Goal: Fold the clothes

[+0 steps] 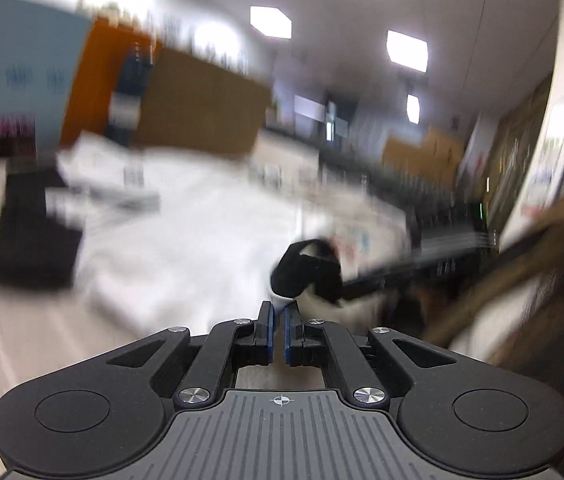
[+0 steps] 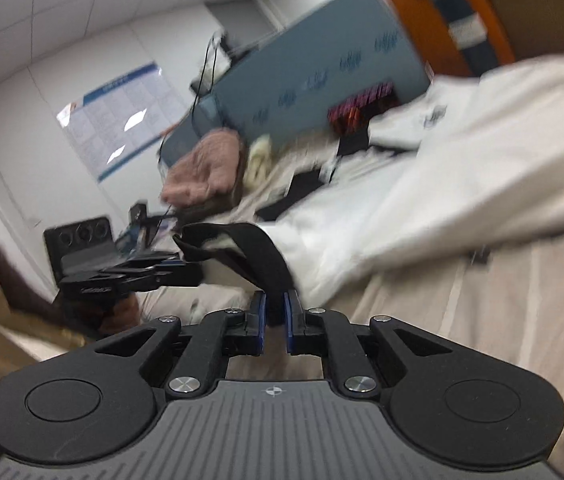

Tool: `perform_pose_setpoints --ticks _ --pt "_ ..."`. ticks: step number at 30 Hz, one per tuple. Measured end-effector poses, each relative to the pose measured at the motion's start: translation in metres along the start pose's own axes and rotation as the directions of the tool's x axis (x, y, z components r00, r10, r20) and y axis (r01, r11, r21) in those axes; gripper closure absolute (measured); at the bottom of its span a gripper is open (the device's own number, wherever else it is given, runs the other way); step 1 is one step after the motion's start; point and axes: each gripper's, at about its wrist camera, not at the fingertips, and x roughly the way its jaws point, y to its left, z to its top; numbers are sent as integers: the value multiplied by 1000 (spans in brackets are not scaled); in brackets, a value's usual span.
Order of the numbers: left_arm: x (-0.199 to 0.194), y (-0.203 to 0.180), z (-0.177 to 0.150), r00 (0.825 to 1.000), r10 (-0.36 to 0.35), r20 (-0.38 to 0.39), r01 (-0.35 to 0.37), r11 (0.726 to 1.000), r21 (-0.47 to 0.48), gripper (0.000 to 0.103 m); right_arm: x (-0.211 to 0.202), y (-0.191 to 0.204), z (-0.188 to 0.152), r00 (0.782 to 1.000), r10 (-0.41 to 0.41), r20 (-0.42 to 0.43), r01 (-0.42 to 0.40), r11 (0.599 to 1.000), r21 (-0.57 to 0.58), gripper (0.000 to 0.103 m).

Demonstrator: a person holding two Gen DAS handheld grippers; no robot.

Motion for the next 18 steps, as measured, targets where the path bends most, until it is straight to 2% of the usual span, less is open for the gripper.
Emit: perform_pose_setpoints --ticks 1,2,3,4,5,6,7,9,11,13,16,18 --pt "-1 1 -1 999 3 -32 -2 1000 4 97 0 0 -3 1000 19 -18 -19 1000 3 94" --pt "-4 0 4 1000 -1 -8 2 1000 20 95 -3 1 -3 999 38 -18 -38 999 -3 93" --pt "-10 0 13 999 -1 47 -1 999 43 91 -7 2 -3 999 49 -8 -49 999 -9 92" --pt "-14 -1 23 994 -9 107 2 998 61 88 -14 3 -2 999 41 28 -41 999 -15 87" --pt "-14 0 33 987 -19 161 7 997 77 82 -21 3 0 997 26 66 -25 1000 -15 81" --pt "-10 2 45 979 -19 201 1 996 91 77 -29 1 3 994 -2 108 3 1000 -11 69" --pt "-1 1 58 975 -14 222 -11 994 111 76 -37 -2 5 987 -40 154 41 999 1 62" --pt "29 4 85 979 -10 202 -29 981 192 76 -52 -12 10 963 -114 243 105 993 48 60" --pt "76 9 107 993 32 118 -66 954 292 76 -67 -23 13 932 -180 316 150 982 115 55" --pt "126 13 124 997 74 19 -75 920 385 76 -81 -31 12 898 -239 368 190 968 165 50" --pt "199 20 131 987 82 -136 -6 878 478 76 -100 -44 5 846 -325 423 246 941 233 47" --pt "244 22 127 968 77 -238 57 858 510 76 -107 -49 -1 818 -371 440 268 922 278 46"
